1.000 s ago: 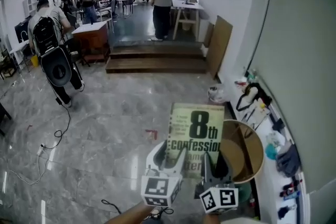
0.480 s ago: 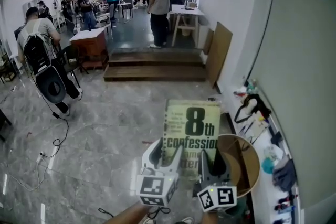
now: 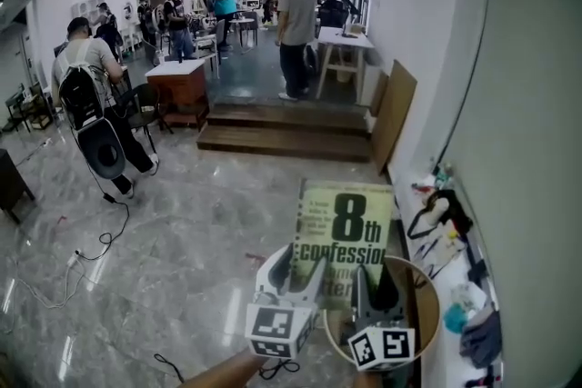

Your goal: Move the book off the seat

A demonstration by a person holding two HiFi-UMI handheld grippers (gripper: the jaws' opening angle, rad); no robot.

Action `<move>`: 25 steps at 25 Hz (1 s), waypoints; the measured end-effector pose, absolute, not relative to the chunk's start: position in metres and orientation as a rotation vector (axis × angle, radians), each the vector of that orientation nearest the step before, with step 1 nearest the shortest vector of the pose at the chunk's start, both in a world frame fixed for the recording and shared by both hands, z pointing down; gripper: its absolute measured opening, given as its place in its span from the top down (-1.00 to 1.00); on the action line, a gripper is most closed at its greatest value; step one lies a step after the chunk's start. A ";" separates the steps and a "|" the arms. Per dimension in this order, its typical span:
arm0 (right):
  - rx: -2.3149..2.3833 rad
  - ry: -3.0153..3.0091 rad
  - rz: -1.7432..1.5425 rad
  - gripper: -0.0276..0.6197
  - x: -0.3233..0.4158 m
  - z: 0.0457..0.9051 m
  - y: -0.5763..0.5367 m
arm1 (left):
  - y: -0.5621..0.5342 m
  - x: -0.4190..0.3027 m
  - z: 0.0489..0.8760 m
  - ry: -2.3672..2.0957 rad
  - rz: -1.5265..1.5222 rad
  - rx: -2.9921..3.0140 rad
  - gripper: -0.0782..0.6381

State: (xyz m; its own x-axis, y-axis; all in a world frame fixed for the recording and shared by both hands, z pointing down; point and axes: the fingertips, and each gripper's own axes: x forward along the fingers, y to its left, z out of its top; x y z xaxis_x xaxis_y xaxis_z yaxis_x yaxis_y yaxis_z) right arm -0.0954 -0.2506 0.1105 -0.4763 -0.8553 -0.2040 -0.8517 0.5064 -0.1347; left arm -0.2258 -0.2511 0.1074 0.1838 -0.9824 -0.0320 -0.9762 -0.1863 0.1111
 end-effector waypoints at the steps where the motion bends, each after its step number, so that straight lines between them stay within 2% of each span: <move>1: -1.448 2.503 -0.020 0.35 -0.087 0.111 -0.252 | -0.252 -0.218 0.107 -1.961 -0.145 2.368 0.10; 13: -1.550 2.446 -0.029 0.35 0.007 0.120 -0.271 | -0.283 -0.123 0.118 -1.859 -0.109 2.438 0.10; 25: -1.668 2.416 -0.025 0.35 0.028 0.138 -0.368 | -0.391 -0.100 0.137 -1.739 -0.121 2.478 0.10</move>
